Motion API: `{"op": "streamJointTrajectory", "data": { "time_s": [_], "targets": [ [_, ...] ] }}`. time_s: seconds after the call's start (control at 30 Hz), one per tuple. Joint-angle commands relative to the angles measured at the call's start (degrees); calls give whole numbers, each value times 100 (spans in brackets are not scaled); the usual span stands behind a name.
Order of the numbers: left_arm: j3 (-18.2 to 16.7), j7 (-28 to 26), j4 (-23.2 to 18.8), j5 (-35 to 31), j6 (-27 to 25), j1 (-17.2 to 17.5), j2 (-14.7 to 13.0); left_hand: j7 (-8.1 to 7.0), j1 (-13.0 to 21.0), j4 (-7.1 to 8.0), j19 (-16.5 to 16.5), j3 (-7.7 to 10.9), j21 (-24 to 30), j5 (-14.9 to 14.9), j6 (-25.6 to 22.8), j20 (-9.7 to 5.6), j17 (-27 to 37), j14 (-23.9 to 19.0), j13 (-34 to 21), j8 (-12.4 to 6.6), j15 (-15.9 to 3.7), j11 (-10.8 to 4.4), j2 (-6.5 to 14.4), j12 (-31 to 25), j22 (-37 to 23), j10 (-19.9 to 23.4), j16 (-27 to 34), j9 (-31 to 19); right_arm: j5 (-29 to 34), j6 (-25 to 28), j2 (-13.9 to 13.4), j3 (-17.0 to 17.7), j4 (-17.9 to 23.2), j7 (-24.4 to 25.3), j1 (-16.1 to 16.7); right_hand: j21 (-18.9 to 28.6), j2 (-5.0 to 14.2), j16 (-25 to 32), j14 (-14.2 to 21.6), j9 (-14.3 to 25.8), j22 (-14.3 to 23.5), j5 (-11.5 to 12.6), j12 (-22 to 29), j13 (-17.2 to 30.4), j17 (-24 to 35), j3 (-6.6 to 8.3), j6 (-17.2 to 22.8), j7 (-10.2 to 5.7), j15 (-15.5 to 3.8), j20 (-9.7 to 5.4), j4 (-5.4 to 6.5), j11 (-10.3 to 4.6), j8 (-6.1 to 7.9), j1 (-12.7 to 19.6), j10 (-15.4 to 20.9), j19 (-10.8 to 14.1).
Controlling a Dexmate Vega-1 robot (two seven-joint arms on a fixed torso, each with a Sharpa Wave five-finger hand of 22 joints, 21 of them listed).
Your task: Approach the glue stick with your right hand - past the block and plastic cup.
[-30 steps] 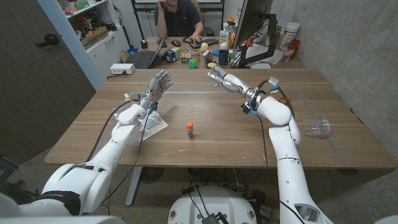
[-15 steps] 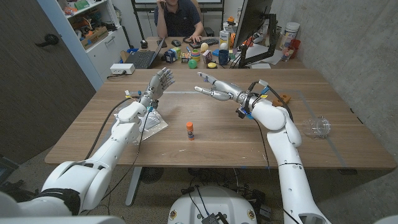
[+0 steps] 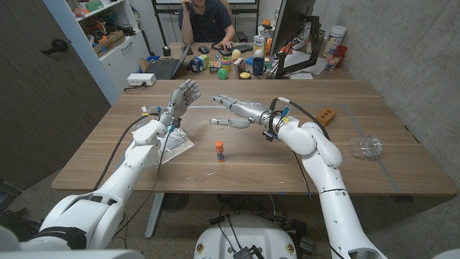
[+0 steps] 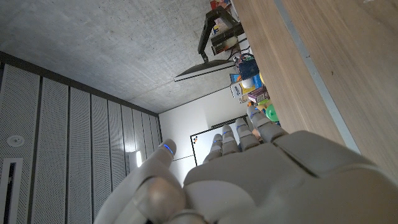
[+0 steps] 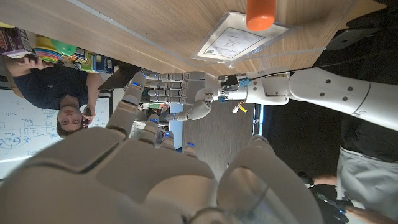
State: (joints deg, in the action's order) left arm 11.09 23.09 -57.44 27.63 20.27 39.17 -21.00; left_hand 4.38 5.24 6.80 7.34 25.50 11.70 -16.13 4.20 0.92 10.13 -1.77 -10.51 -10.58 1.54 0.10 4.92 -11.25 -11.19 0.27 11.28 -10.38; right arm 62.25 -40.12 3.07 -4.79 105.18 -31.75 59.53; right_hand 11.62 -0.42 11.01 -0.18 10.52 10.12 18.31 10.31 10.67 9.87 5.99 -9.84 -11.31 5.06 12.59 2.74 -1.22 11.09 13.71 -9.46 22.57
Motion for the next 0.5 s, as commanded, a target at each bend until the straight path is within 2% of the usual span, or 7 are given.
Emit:
{"op": "streamJointTrajectory", "data": {
  "time_s": [0.03, 0.07, 0.1, 0.13, 0.2, 0.4, 0.5],
  "targets": [
    [-38, 30, 35, 21, 40, 13, -77, 36, -4, -5, 58, -10, 30, -22, -29, 6, 20, -13, -25, -30, 30, -22, -13, -22, -20, 45, 43, -21, 123, -335, -387, -398, -97, -61, -212, 77, 22, 100, 236, 29, 16, 63, 108, 15, 10, 35, -392, -118, -94, -28, -209, -82, 85, 369, 164, 379],
    [-43, 41, 59, 30, 49, 1, -74, 36, -4, -4, 59, -10, 30, -22, -31, 6, 20, -14, -25, -30, 31, -22, -13, -22, -20, 45, 43, -21, 89, -376, -418, -417, -101, -115, -237, 100, 2, 109, 296, 30, 17, 69, 121, 15, 9, 22, -338, -118, -109, -29, -251, -99, 93, 435, 225, 498],
    [-49, 59, 77, 44, 42, -11, -75, 35, -4, -4, 61, -11, 31, -23, -30, 6, 20, -15, -25, -30, 32, -19, -13, -21, -20, 42, 43, -21, 43, -398, -434, -429, -100, -182, -254, 141, -33, 124, 409, 32, 17, 80, 143, 14, 8, -6, -233, -122, -145, -34, -310, -107, 108, 529, 347, 721],
    [-53, 72, 95, 51, 42, -23, -77, 36, -5, -4, 59, -12, 30, -23, -28, 8, 20, -14, -25, -29, 33, -17, -14, -20, -21, 41, 43, -21, -1, -421, -448, -434, -103, -231, -270, 157, -45, 142, 501, 33, 15, 86, 149, 14, 8, -21, -203, -123, -140, -35, -333, -129, 106, 567, 394, 826],
    [-55, 75, 109, 42, 37, -40, -92, 39, -6, -3, 61, -14, 31, -24, -30, 9, 20, -16, -25, -29, 35, -10, -14, -22, -21, 47, 44, -21, -68, -432, -463, -448, -93, -366, -306, 218, -66, 148, 669, 38, 12, 104, 153, 9, 6, -63, -41, -123, -172, -46, -388, -157, 126, 666, 518, 1187],
    [-67, 117, 216, 32, 90, -124, -103, 45, -10, 0, 59, -21, 29, -26, -28, 10, 21, -16, -25, -27, 38, -8, -16, -20, -21, 43, 44, -21, -314, -397, -495, -550, -171, -1013, -523, 245, -82, 126, 721, 42, 6, 115, 149, 5, 5, -92, 61, -124, -178, -40, -424, -169, 136, 733, 586, 1414],
    [-59, 125, 251, 5, 121, -155, -119, 40, -14, 3, 61, -25, 30, -27, -29, 11, 21, -16, -25, -28, 36, -4, -17, -19, -21, 41, 44, -21, -83, -461, -543, -640, -192, -967, -587, 234, -83, 113, 714, 44, -1, 118, 142, 5, 5, -97, 92, -123, -169, -29, -435, -172, 140, 754, 585, 1435]
  ]
}}
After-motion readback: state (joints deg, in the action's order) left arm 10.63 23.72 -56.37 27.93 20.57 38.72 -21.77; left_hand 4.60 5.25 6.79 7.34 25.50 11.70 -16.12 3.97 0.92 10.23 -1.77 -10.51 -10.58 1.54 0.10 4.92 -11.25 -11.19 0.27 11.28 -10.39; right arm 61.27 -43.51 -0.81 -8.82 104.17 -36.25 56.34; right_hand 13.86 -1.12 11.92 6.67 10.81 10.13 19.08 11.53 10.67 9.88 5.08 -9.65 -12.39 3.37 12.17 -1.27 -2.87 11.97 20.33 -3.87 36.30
